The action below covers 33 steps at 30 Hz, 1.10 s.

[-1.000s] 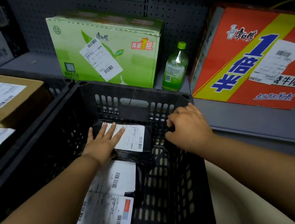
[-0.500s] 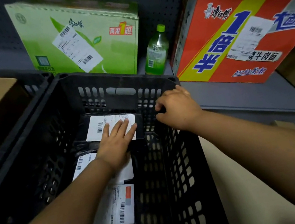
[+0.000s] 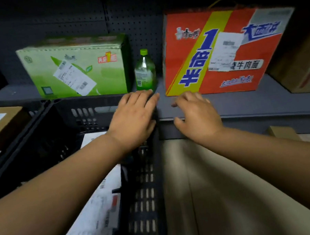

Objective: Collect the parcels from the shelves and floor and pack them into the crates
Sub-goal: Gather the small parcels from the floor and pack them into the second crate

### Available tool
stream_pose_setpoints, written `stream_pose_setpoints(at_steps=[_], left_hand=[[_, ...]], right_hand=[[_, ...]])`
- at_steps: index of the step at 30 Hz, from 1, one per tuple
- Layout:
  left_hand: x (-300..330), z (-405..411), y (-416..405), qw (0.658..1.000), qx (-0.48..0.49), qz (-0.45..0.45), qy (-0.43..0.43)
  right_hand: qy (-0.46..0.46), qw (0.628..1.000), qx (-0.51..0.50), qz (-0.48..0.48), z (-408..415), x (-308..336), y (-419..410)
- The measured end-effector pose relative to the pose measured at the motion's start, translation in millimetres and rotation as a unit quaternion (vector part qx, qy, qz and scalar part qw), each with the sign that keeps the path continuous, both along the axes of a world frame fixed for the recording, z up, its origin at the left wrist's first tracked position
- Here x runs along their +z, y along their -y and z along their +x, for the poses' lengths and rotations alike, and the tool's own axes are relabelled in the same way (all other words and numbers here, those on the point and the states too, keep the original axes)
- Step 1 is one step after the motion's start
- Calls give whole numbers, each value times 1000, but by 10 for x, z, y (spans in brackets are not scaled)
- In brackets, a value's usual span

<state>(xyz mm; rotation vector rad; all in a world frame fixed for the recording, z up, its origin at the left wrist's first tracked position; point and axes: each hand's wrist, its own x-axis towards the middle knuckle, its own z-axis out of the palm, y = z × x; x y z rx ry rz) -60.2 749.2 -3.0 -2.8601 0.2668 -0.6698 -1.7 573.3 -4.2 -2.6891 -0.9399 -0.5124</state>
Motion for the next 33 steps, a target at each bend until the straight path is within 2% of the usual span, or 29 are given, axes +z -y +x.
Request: stream_pose_setpoints(at_steps=[6,9,17,21,26,30,33], left_hand=[[114,252,1377,992,-112,28,-48],[94,393,2096,985,-163,-5,-64],[-290,452,3797,952,-256,-109,-126],[-554,410,4325,937,-292,-89,-170],[-816,411,4721,929,-275,-93,-229],[-957,431,4915,925,-272,-80,-251],[-1038,458,4995,925,-266,-73,-261]], right_hand=[[13,985,-26,-171,21,163,1709],[22,967,-67,-246,32,191,2647],[-67,934,-213,-280,-248,-4,4734],[-127,910,-311,-243,-417,-337,5413],[-226,870,-422,-117,-500,-919,5860],[-314,809,-497,5,-462,-1417,5884],[-346,760,-547,66,-382,-1708,5823]])
